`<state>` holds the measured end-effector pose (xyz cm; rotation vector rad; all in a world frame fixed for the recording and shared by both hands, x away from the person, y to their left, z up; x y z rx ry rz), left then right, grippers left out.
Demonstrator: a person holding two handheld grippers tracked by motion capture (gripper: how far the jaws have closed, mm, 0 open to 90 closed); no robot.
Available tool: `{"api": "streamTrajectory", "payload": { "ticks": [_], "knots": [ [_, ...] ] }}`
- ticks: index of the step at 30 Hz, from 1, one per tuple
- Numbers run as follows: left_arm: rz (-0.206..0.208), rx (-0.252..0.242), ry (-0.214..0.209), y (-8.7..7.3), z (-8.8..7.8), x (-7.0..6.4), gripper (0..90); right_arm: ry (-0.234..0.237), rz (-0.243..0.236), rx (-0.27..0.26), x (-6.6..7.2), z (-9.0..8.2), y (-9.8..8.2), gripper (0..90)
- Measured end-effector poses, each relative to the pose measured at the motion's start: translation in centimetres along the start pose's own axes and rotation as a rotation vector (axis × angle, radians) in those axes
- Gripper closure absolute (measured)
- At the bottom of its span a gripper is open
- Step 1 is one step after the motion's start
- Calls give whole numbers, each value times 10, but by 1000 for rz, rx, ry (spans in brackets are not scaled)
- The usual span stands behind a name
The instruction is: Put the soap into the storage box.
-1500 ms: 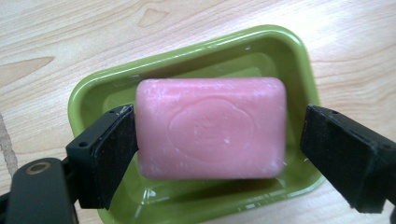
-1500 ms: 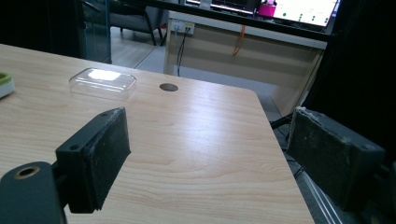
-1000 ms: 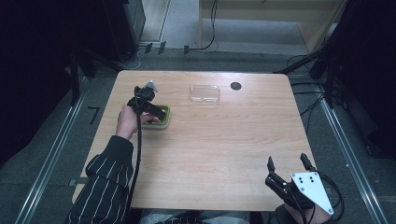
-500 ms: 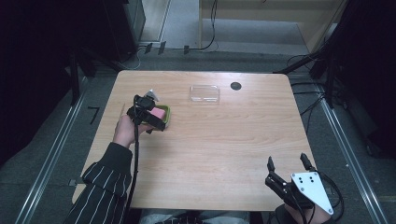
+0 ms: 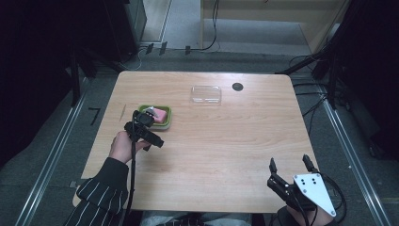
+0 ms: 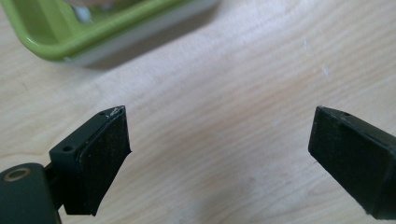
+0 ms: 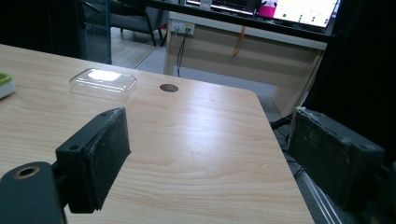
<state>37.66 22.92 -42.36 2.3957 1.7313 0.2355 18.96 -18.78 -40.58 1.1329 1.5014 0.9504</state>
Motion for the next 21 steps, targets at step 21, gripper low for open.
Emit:
{"api": "streamTrajectory", "payload": {
  "ticks": [21],
  "knots": [
    [44,20,14,-55,12,-2,72,1,3,-4,-1,0,-1,128]
  ]
}}
Point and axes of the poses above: each handheld gripper's, and its own axes: z roughly forward along the jaws, y roughly out of its top, x roughly to its left, the point moved 1 cm from there along z, roughly forward along the jaws, and after that the axes turned 8 degrees about -z, right-handed, at the moved point
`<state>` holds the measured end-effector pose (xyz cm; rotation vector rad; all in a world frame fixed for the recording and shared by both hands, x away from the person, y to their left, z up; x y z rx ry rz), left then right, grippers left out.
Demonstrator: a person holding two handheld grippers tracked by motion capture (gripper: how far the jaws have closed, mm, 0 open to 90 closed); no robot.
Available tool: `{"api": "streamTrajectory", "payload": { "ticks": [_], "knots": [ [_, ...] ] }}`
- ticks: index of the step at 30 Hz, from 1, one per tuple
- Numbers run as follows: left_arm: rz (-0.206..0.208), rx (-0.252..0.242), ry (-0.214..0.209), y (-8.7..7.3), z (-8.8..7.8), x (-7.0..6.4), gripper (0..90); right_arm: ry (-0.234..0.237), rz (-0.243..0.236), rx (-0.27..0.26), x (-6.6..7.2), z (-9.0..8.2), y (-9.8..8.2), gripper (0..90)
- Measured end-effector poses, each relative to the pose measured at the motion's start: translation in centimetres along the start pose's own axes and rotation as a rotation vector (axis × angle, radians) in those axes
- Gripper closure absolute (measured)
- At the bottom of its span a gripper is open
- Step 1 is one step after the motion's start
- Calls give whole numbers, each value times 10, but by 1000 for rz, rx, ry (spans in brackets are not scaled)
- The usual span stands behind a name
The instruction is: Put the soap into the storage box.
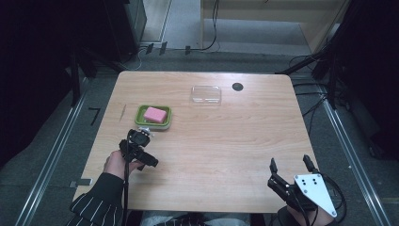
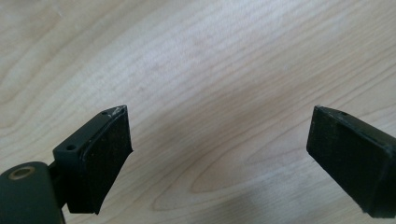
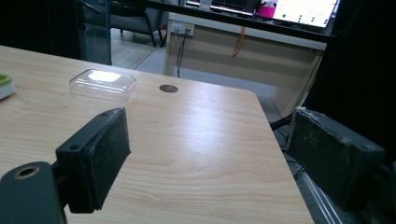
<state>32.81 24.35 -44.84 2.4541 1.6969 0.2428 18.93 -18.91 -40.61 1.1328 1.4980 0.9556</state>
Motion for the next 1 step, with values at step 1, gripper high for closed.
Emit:
{"api": "streamTrajectory", "payload": {
  "ticks": [1],
  "knots": [
    [3,8,-1,-1,1,0,72,-1,2,0,0,0,0,128]
  ]
}}
Point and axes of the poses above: each handheld gripper's, and its own axes: z roughly forward along the jaws, y roughly out of its top, x roughly to its left, the point moved 1 cm from there along z, roughly forward along the jaws, and after that the axes turned 8 degrees about -z, right-handed, at the moved point
